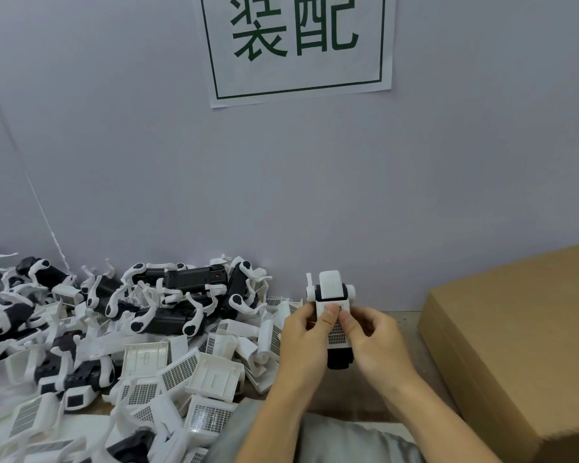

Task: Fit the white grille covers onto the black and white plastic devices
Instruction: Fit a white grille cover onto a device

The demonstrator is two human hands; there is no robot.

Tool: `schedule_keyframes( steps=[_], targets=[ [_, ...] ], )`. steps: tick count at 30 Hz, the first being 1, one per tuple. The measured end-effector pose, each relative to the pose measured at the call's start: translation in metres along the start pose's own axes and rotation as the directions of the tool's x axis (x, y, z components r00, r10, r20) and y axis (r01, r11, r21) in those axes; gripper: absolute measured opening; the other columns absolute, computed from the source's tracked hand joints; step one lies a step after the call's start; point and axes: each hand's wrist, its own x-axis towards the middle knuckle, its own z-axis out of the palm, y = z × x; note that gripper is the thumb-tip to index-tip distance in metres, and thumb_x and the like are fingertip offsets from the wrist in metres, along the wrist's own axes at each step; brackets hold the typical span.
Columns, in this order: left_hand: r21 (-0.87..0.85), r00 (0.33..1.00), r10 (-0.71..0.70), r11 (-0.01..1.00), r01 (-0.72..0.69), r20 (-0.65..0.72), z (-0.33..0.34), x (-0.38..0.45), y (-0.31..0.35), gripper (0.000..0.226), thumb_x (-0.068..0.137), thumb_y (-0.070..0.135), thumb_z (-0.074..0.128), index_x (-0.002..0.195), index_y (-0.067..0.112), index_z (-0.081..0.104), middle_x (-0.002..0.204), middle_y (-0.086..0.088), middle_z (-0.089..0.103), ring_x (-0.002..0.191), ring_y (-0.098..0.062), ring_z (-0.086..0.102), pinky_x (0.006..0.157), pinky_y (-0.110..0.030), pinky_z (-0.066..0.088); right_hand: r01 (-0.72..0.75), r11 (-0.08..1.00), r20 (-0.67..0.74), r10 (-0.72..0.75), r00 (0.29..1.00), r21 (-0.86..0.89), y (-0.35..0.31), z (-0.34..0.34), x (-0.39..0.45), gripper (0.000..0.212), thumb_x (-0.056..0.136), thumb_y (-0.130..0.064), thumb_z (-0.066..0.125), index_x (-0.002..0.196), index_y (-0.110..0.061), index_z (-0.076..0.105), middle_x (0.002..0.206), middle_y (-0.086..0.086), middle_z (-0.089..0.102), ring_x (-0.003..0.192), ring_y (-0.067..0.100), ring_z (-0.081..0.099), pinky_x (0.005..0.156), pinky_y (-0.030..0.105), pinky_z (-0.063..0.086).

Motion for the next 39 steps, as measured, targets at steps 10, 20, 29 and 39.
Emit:
schedule_keyframes(
  steps=[10, 20, 29, 39],
  targets=[
    [-0.033, 1.0, -0.002, 0.999, 0.003, 0.027, -0.0013, 0.0003, -0.0006, 0.017, 0.097, 0.006, 0.059, 0.103, 0.013, 0.072, 0.097, -0.01, 0.077, 0.097, -0.028, 0.072, 0.086, -0.041, 0.059, -0.038, 0.993, 0.059, 0.031, 0.998, 0.113, 0.0005, -0.0033, -0.0026, 0.016, 0.098, -0.013, 0.06, 0.105, -0.019, 0.073, 0.096, -0.001, 0.078, 0.089, 0.009, 0.073, 0.068, 0.019, 0.056],
    [-0.052, 0.998, -0.005, 0.999, 0.008, 0.065, -0.0006, 0.0002, -0.0002, 0.017, 0.098, 0.015, 0.061, 0.106, 0.012, 0.075, 0.1, -0.009, 0.077, 0.098, -0.024, 0.073, 0.088, -0.039, 0.058, -0.012, 0.994, -0.022, 0.014, 1.0, 0.112, -0.0034, 0.0003, -0.0066, 0.011, 0.097, -0.021, 0.063, 0.098, -0.024, 0.074, 0.089, -0.006, 0.078, 0.085, 0.008, 0.074, 0.069, 0.022, 0.057],
    [-0.171, 0.977, -0.198, 0.968, 0.182, -0.081, -0.0043, 0.0047, -0.0001, 0.016, 0.097, 0.01, 0.059, 0.098, 0.007, 0.075, 0.095, -0.02, 0.076, 0.097, -0.041, 0.071, 0.089, -0.06, 0.055, 0.0, 0.999, 0.102, 0.004, 0.995, -0.042, -0.0038, 0.0022, -0.0077, 0.026, 0.096, -0.004, 0.062, 0.112, -0.022, 0.073, 0.094, -0.01, 0.077, 0.089, 0.004, 0.072, 0.076, 0.019, 0.056],
    [0.02, 0.986, -0.077, 0.996, 0.081, -0.146, 0.0013, 0.0003, 0.0021, 0.016, 0.092, 0.003, 0.067, 0.104, 0.01, 0.075, 0.093, -0.003, 0.078, 0.091, -0.018, 0.074, 0.086, -0.033, 0.058, -0.028, 0.999, 0.002, 0.028, 1.0, 0.023, -0.0008, 0.0014, -0.0033, 0.031, 0.094, -0.005, 0.064, 0.094, -0.037, 0.065, 0.092, -0.01, 0.076, 0.083, 0.001, 0.071, 0.069, 0.014, 0.052]
  ],
)
